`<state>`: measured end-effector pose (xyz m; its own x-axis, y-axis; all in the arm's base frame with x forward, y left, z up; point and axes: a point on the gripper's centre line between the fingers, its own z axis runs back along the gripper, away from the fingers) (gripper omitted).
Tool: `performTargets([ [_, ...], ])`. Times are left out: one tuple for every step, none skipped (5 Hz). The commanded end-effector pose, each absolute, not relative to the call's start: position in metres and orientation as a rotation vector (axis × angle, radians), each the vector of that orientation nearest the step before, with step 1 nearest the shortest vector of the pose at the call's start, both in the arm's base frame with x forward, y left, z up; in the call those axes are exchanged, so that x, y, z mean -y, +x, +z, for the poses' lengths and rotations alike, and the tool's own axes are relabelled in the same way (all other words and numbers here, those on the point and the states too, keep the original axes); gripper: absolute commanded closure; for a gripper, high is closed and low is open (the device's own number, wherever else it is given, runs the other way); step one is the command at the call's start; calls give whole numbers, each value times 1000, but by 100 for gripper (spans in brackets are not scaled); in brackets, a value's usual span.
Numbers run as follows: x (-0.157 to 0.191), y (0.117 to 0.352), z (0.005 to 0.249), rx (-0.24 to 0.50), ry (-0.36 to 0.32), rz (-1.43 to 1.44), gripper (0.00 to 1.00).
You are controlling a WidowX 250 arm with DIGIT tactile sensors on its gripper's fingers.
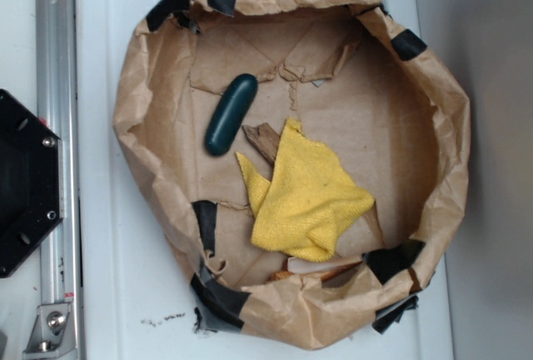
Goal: Grab the yellow cloth.
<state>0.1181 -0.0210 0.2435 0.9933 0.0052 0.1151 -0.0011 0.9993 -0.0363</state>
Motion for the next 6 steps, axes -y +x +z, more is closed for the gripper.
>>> performTargets([
  [21, 118, 243, 115, -36, 3, 0],
  [20, 168, 228, 199, -31, -90, 0],
  [23, 218, 213, 206, -41, -153, 0],
  [21, 257, 185, 175, -34, -183, 0],
  [21, 275, 153, 107, -60, -257, 0],
  [30, 271, 125, 74, -58, -340, 0],
])
